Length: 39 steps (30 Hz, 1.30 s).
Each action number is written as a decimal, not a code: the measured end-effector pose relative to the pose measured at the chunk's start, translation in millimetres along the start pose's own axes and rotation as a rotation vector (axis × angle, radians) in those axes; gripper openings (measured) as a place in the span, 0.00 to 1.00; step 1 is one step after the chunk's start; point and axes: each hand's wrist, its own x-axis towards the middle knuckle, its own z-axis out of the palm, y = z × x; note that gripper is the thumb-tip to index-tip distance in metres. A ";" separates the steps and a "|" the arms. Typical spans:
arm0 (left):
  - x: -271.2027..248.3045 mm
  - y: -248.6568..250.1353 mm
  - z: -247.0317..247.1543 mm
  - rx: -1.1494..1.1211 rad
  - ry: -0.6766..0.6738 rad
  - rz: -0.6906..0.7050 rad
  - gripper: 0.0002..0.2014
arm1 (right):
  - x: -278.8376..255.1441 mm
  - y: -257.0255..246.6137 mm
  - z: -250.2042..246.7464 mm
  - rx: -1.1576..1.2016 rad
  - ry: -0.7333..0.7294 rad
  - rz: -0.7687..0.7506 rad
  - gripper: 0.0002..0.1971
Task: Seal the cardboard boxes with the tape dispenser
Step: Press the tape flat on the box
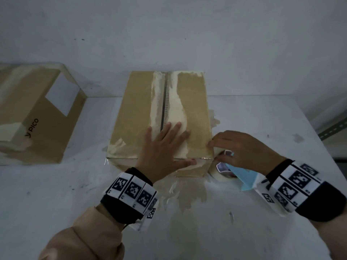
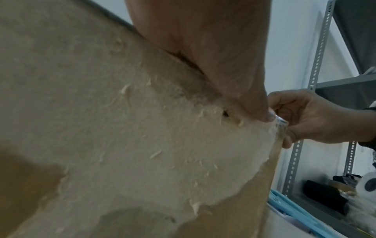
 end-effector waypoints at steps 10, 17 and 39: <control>2.9 -0.6 -3.5 -0.036 -0.015 -0.016 0.51 | -0.6 0.8 10.4 -0.068 0.030 -0.058 0.28; -21.3 -49.7 -19.3 -0.064 -0.090 -0.059 0.62 | 15.7 -26.1 7.3 -0.063 0.224 0.077 0.17; -90.9 -118.0 14.3 -0.397 0.190 0.019 0.29 | 48.2 -53.9 43.5 -0.217 0.267 0.225 0.28</control>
